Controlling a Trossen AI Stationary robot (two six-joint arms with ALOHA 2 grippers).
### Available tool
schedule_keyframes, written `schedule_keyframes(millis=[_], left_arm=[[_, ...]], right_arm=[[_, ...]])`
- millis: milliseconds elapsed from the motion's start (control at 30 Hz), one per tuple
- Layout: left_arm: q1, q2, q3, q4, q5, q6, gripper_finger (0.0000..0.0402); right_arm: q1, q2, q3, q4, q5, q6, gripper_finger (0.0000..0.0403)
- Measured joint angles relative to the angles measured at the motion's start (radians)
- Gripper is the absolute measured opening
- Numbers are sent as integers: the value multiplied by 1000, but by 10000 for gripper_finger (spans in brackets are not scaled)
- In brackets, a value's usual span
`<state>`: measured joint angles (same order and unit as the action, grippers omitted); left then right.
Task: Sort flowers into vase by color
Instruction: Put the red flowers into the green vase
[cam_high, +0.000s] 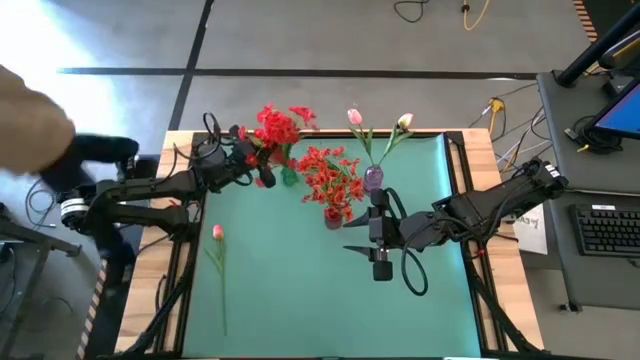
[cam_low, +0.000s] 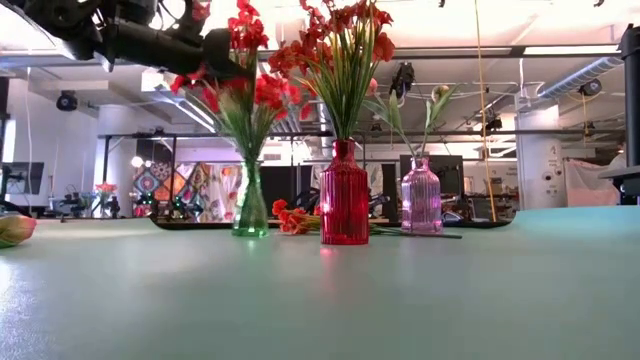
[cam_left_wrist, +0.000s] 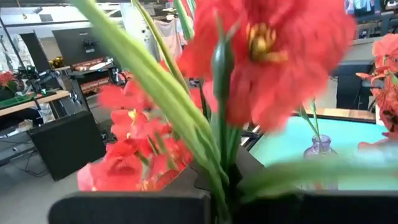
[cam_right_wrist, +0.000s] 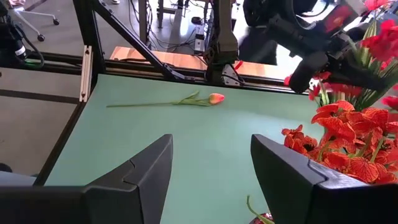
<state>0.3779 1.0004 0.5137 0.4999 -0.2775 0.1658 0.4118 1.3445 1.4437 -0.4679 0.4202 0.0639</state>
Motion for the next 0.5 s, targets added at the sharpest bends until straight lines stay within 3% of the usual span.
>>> schedule_keyframes(millis=[367,500], left_arm=[[0,-11,34,-15,0,50,0],[0,-10,79,-102,0,70,0]], right_arm=[[0,0,0,0,0,14,210],[0,0,0,0,0,14,210]])
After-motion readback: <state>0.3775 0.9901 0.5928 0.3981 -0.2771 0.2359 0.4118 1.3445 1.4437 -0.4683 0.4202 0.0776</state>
